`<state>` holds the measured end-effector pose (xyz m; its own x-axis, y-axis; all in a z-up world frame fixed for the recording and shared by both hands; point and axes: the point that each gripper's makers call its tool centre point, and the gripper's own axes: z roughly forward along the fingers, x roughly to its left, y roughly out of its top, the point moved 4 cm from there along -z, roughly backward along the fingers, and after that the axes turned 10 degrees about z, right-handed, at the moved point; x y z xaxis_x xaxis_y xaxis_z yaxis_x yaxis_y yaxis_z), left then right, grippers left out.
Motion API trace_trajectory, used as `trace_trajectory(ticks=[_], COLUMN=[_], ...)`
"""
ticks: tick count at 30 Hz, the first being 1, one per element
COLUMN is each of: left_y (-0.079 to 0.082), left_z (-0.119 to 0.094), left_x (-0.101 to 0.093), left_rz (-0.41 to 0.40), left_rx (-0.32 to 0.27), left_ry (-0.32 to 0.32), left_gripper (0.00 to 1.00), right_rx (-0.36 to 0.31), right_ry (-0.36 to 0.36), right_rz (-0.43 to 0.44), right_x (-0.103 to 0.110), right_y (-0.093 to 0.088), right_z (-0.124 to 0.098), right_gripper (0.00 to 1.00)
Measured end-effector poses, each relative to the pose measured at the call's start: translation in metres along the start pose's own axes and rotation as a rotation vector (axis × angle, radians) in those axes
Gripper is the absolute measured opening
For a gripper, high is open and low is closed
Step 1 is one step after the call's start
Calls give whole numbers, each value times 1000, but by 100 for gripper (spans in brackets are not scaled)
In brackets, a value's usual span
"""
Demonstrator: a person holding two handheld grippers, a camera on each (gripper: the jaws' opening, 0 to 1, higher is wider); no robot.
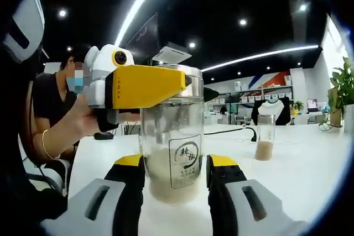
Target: Rotate the seasoning bottle until the label or dispensing opening points toward the visible target arrow and the bottle remains upright within the marked orientation range
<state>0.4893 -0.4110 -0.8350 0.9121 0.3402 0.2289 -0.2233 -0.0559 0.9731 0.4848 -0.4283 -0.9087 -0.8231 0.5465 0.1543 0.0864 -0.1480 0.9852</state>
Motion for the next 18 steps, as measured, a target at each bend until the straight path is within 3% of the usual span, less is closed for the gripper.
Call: trace_trajectory(ticks=[13,18], left_y=[1,2], left_z=[-1,-4], left_x=[-4,-2], left_rz=[13,-4], left_rx=[5,-9], left_ry=[-58,-65], left_gripper=[45,45], right_rx=[-4,-35], right_ry=[38,43], right_rz=[-5,-17], right_x=[4,7], right_y=[-1,-2], right_z=[0,1], right_gripper=[39,39])
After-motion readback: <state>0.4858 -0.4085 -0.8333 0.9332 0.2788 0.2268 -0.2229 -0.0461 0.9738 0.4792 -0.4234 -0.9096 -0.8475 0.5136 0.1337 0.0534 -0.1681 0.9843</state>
